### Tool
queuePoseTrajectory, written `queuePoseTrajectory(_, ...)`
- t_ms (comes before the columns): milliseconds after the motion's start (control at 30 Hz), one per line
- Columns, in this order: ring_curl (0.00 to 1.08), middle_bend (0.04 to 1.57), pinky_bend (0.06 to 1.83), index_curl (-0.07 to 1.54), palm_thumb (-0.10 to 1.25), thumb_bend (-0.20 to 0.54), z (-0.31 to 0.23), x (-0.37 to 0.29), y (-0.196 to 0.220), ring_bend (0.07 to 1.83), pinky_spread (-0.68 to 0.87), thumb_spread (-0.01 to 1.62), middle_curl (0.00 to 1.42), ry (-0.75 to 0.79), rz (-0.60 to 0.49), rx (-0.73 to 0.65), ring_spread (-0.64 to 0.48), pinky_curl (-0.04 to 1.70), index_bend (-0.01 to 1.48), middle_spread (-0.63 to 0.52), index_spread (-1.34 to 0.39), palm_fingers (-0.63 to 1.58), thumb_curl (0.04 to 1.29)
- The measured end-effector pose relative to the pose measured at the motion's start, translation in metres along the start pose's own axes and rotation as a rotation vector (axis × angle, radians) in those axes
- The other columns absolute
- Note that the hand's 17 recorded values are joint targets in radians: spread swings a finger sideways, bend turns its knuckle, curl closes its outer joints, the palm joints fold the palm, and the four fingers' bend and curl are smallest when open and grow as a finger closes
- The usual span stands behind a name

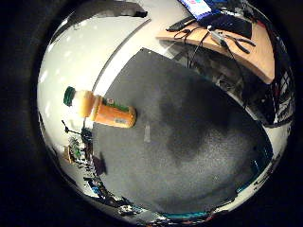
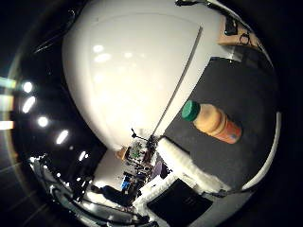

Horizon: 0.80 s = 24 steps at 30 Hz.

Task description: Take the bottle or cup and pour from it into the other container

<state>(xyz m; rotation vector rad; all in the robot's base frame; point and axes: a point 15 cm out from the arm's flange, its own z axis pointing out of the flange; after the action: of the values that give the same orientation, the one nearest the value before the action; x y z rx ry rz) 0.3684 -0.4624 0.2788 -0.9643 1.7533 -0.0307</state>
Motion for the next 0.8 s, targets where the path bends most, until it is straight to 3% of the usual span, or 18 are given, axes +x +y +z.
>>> queuePoseTrajectory(800,0.22,0.29,0.91,0.29,0.61,-0.024,0.073,0.002,0.02,0.52,0.43,1.03,0.35,-0.058,-0.007,-0.112,0.14,0.0,0.15,0.05,-0.22,0.15,0.34)
